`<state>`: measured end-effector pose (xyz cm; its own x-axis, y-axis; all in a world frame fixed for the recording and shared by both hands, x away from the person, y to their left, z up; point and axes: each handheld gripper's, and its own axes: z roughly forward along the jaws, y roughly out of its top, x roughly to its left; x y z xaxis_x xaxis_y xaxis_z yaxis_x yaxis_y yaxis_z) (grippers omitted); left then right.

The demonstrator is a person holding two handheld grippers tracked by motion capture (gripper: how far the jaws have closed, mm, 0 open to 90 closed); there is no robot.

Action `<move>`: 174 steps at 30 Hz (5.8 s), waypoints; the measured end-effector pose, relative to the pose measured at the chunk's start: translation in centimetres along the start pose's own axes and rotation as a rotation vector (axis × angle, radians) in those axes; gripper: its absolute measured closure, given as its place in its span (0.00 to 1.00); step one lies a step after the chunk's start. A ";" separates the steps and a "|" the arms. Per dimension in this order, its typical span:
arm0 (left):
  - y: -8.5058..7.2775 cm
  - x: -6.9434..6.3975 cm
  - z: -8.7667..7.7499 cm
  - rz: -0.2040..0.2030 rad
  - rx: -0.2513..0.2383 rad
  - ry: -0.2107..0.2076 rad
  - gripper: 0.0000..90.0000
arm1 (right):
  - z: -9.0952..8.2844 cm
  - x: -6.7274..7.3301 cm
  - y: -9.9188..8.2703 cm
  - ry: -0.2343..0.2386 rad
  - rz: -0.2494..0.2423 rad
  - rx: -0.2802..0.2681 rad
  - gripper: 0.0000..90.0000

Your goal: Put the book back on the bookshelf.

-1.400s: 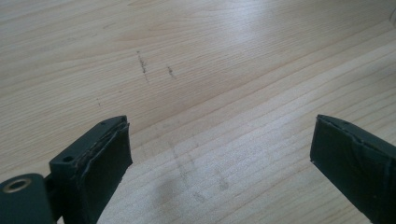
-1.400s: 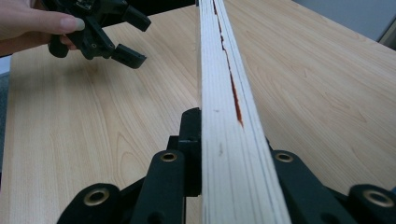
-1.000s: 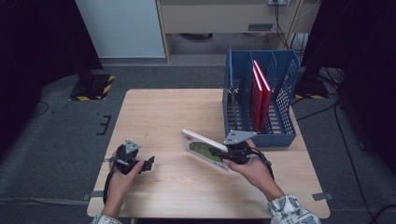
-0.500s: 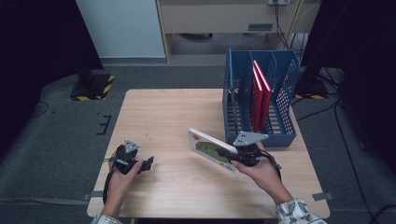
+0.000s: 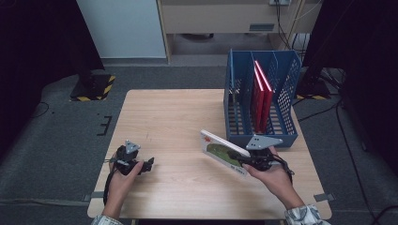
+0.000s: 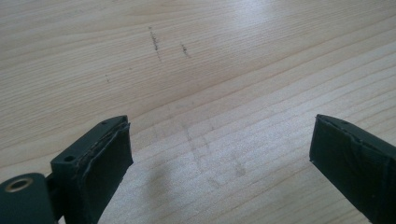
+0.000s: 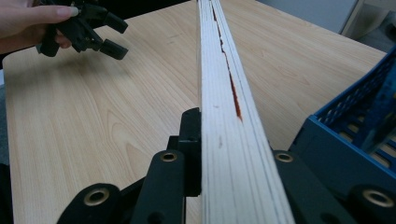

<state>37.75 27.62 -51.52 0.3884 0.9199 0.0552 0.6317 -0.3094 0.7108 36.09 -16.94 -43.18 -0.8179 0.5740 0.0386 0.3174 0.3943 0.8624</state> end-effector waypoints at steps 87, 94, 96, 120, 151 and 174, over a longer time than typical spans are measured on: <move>-0.2 0.0 0.4 0.023 0.025 0.006 0.06 | -11.9 -5.9 0.7 -0.310 0.150 -0.085 0.84; -0.2 -0.1 0.5 0.027 0.026 0.005 0.06 | -12.4 -6.2 0.3 -0.334 0.159 -0.082 0.84; -0.2 -0.1 0.5 0.026 0.026 0.005 0.06 | -12.6 -6.3 0.2 -0.339 0.160 -0.083 0.84; -0.3 0.0 0.6 0.025 0.036 0.015 0.06 | -14.0 -7.4 -0.3 -0.408 0.212 -0.108 0.84; -0.4 0.3 0.6 0.013 0.051 0.027 0.06 | -14.8 -9.8 1.1 -0.493 0.233 -0.069 0.84; -0.5 0.3 0.7 0.010 0.060 0.028 0.06 | -9.9 -16.3 3.2 -0.637 0.307 -0.040 0.84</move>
<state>38.04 27.92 -52.34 0.3766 0.9227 0.0822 0.6672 -0.3317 0.6670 45.68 -32.16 -36.00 -0.2507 0.9680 -0.0097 0.4608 0.1282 0.8782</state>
